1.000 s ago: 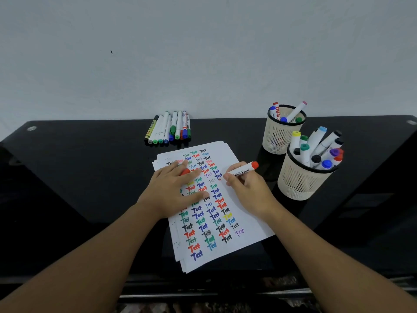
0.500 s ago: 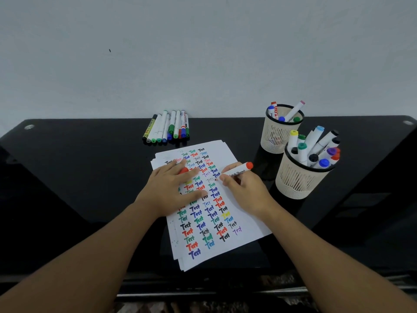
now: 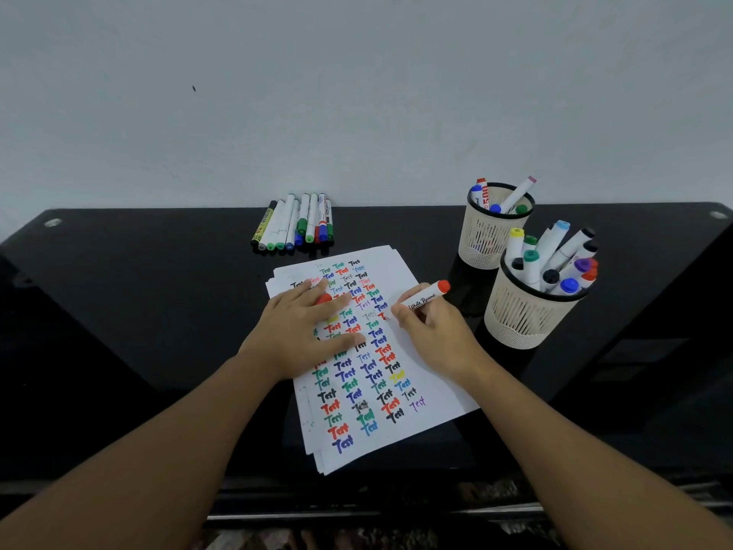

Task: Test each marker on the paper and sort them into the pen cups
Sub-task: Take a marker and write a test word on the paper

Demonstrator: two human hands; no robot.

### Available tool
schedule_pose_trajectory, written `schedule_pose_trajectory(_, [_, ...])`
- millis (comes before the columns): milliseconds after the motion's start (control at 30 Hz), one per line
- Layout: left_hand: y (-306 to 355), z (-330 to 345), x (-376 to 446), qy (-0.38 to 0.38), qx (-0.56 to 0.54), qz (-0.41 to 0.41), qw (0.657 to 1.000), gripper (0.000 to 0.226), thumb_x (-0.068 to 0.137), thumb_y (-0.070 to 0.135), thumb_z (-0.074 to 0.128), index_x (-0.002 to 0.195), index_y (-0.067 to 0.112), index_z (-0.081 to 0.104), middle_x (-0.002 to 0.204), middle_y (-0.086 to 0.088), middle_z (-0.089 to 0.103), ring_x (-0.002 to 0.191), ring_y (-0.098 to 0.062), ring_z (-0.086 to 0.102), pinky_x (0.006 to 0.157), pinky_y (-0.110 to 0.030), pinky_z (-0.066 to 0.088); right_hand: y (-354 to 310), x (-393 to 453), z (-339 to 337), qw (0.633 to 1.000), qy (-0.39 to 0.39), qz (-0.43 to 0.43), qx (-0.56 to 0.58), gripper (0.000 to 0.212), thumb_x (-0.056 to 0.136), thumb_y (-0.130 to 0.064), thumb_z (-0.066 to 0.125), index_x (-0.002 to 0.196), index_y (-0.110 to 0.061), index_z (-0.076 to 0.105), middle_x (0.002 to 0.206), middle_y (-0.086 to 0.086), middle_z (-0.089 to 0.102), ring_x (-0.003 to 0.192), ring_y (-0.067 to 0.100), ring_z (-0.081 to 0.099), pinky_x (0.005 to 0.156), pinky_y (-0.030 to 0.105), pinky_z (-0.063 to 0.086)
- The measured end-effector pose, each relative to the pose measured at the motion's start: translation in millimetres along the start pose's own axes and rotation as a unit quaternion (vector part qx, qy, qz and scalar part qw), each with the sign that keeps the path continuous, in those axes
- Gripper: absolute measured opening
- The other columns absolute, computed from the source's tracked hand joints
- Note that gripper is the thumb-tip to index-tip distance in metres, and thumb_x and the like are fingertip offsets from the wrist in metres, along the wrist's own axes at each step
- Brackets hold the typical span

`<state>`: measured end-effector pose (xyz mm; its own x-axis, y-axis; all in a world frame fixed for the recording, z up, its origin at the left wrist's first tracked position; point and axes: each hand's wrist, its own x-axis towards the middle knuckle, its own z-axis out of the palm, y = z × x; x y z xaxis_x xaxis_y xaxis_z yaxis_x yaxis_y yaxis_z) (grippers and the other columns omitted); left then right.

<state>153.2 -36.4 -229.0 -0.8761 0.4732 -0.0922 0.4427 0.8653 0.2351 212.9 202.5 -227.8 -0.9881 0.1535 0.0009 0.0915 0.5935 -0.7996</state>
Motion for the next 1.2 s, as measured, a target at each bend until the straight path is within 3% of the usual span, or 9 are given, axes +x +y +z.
schedule_pose_trajectory(133, [0,-1,-1,-0.003,-0.007,0.000,1.000,0.095,0.070,0.102,0.019,0.154,0.057,0.020,0.170,0.012,0.005,0.156,-0.012,-0.001,0.125,-0.048,0.005,0,0,0,1.000,0.009,0.018,0.020,0.034,0.102,-0.047,0.058,0.103,-0.015,0.067,0.093,0.006,0.072,0.092,0.026,0.070,0.088,0.055,0.058])
schedule_pose_trajectory(1067, [1,-3,-1,-0.012,-0.008,-0.003,1.000,0.092,0.073,0.099,0.025,0.154,0.057,0.019,0.169,0.013,0.005,0.156,-0.013,-0.001,0.124,-0.047,0.002,-11,-8,-4,1.000,0.015,0.016,-0.001,0.035,0.105,-0.041,0.056,0.101,-0.008,0.065,0.087,0.008,0.071,0.084,0.027,0.069,0.077,0.048,0.057])
schedule_pose_trajectory(1200, [0,-1,0,-0.011,-0.006,-0.003,1.000,0.093,0.072,0.100,0.024,0.154,0.057,0.019,0.170,0.013,0.004,0.156,-0.013,-0.001,0.124,-0.048,0.003,-12,-7,-5,0.999,0.021,0.024,0.012,0.031,0.105,-0.041,0.057,0.100,-0.012,0.066,0.091,0.008,0.072,0.088,0.025,0.069,0.082,0.048,0.058])
